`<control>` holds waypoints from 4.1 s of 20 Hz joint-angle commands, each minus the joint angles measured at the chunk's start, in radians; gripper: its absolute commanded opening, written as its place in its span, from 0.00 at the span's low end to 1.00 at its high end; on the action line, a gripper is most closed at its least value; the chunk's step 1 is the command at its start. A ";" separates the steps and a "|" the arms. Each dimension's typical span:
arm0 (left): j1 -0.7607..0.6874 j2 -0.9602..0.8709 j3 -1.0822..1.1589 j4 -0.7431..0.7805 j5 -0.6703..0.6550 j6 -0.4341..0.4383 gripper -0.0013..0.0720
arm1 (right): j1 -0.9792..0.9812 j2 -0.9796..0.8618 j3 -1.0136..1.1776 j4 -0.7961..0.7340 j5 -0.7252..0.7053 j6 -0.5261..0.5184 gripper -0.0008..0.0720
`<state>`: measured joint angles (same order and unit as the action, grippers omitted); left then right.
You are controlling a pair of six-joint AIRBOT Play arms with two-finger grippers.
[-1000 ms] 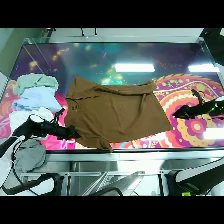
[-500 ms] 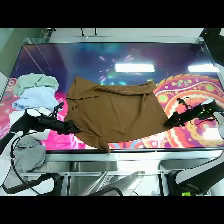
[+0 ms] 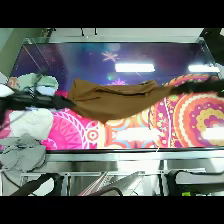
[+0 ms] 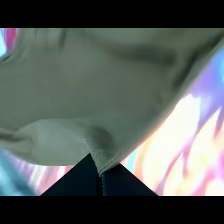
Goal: Fold the shirts.
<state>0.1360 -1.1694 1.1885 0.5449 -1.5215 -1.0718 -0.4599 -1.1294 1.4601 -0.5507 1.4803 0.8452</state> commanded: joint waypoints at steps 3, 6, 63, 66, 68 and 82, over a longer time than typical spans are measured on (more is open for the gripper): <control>0.097 0.232 0.504 -0.187 -0.029 -0.003 0.03 | -0.012 0.422 0.222 0.052 -0.451 -0.011 0.04; 0.254 0.327 0.772 -0.148 0.008 -0.027 0.03 | -0.012 0.618 0.222 -0.063 -0.663 -0.015 0.04; -0.142 -0.652 0.673 0.691 -0.197 -0.413 0.95 | -0.066 -0.265 0.029 -0.509 -0.069 0.282 0.57; -0.117 -0.420 0.307 0.690 -0.119 -0.413 0.95 | -0.155 -0.175 -0.170 -0.512 -0.059 0.259 0.57; -0.101 -0.214 -0.020 0.682 -0.031 -0.415 0.95 | -0.200 -0.147 -0.288 -0.512 -0.058 0.235 0.57; -0.094 0.288 -0.830 0.554 0.319 -0.385 0.74 | -0.211 -0.066 -0.448 -0.414 -0.061 0.190 0.53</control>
<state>0.0414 -0.8352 0.3664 1.1149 -1.2507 -1.4960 -0.6701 -1.2160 1.0172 -0.9844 1.4242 1.0466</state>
